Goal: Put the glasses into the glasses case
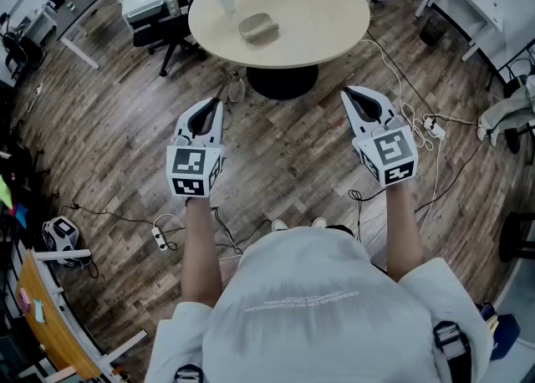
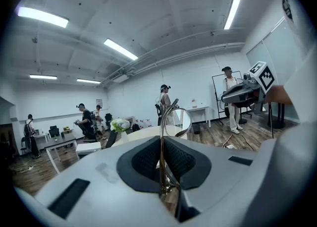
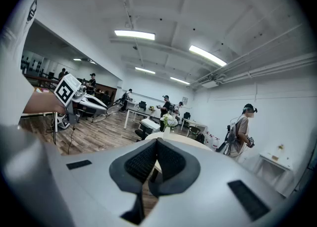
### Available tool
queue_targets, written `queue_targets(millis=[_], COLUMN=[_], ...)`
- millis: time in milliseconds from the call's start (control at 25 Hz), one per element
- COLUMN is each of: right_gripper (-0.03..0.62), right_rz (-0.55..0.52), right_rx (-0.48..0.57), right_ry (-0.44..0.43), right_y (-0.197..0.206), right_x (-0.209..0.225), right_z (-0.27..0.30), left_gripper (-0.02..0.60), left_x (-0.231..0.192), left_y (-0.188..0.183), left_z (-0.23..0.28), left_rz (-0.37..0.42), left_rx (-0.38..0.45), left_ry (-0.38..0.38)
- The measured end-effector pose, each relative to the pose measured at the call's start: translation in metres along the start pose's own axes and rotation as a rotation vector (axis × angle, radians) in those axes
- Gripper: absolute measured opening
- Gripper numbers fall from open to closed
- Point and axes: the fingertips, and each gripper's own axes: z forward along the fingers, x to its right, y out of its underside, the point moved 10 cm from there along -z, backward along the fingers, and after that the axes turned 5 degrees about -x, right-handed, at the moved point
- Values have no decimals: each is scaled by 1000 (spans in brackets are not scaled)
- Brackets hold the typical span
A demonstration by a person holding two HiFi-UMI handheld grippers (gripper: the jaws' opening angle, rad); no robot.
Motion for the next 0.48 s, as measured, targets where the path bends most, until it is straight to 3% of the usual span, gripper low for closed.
queue_targets(millis=[480], right_gripper=[0], right_rz=[43], right_rx=[-21], right_ry=[63], right_y=[5], right_x=[-27], right_z=[11], left_gripper=[18], left_x=[-27], left_y=[25], left_z=[-6], left_rz=[-11], left_rx=[-15], left_ry=[30])
